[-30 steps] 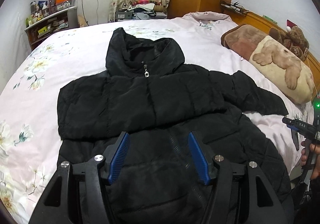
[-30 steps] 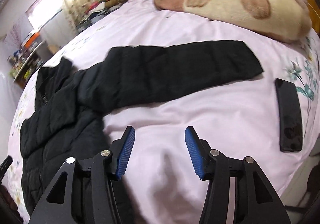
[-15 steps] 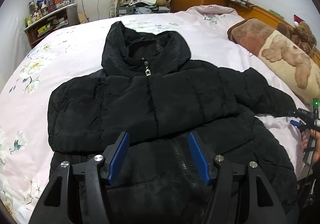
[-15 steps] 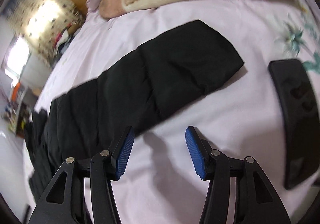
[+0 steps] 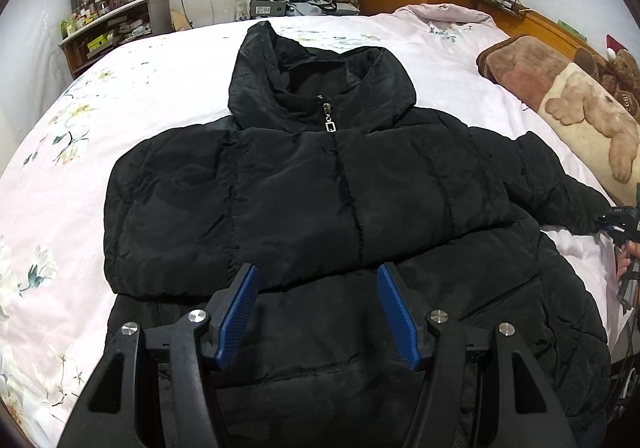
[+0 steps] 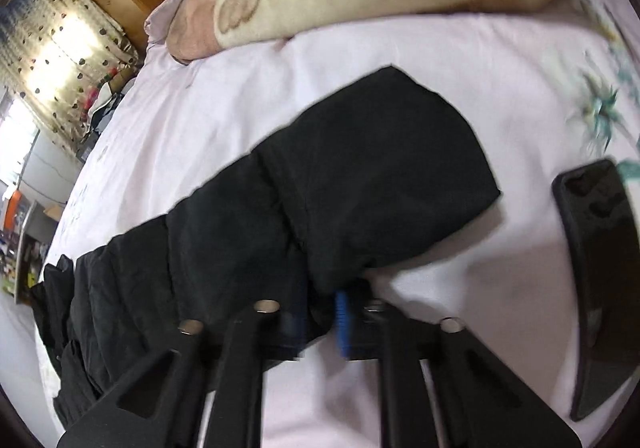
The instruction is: Fold large clothes
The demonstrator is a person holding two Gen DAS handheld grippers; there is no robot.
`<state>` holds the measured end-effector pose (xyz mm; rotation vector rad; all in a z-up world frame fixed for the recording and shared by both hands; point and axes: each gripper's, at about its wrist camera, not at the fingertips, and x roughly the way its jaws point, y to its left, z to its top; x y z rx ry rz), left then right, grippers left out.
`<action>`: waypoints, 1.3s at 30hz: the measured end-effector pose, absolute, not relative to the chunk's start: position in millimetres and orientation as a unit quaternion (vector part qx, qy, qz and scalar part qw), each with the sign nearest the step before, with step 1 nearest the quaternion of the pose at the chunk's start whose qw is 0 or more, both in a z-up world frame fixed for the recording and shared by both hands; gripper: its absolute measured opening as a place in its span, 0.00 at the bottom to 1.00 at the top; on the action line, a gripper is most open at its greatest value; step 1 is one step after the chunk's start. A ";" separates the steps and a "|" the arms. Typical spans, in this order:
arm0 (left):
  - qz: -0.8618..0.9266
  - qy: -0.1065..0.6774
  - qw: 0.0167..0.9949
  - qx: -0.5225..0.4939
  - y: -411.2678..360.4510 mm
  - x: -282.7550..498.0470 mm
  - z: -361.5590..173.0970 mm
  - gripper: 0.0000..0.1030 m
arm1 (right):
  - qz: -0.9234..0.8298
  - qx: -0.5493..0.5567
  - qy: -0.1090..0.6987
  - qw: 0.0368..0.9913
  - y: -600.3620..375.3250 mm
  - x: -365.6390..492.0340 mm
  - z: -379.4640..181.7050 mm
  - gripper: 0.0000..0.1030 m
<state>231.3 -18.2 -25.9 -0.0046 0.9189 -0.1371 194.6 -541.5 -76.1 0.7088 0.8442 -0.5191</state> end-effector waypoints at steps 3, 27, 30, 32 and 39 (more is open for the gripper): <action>-0.065 0.439 0.896 -0.004 -13.0 228.5 -21.8 0.62 | -0.241 0.315 0.388 0.832 -532.9 194.7 -55.5 0.09; -0.023 0.416 0.907 -0.058 62.7 212.9 2.7 0.62 | -0.053 0.162 0.329 0.929 -343.4 237.6 93.7 0.07; -0.019 0.414 0.908 -0.063 70.4 213.8 1.5 0.62 | -0.025 0.154 0.330 0.931 -316.6 246.5 96.0 0.07; -0.016 0.414 0.908 -0.065 75.4 214.4 0.3 0.62 | -0.005 0.148 0.332 0.932 -296.8 253.1 95.2 0.07; -0.005 0.418 0.905 -0.077 89.9 214.2 -7.3 0.62 | 0.050 0.128 0.357 0.924 -235.6 274.5 71.6 0.07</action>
